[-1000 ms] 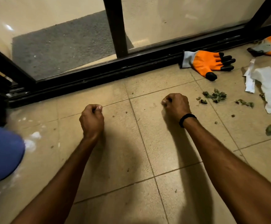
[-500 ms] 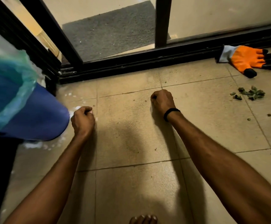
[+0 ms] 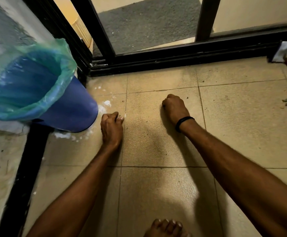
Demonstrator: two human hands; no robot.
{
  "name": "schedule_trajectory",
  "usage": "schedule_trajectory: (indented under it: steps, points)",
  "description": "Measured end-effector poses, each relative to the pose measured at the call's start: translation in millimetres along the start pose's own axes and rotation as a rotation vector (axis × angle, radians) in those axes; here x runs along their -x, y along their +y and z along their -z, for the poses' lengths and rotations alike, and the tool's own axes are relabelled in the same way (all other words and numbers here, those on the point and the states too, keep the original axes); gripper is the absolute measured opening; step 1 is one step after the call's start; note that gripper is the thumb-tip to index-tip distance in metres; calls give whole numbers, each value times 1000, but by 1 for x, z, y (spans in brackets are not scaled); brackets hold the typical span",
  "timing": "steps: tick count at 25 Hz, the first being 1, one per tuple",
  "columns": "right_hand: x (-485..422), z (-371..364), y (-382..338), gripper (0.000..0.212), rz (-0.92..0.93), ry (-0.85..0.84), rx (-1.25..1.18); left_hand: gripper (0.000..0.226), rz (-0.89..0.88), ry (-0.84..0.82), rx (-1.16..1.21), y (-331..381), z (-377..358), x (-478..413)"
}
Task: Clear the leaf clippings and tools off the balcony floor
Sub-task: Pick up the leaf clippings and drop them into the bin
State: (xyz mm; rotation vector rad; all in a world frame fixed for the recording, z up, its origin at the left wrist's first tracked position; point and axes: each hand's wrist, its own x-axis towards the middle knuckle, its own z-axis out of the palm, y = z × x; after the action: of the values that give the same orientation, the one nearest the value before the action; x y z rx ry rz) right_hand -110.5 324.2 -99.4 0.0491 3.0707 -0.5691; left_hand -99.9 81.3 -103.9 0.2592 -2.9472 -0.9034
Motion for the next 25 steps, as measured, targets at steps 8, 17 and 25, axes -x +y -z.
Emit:
schedule_trajectory:
  steps: [8,17,25]
  points:
    - [27,1,-18,22,-111,45,29,16,-90,117,-108,8,-15,8]
    - [7,91,-52,5,-705,-158,-1743,12,-357,343,123,80,66,25]
    - [-42,195,-249,13,96,-50,-1520,20,-95,674,104,69,276,-39]
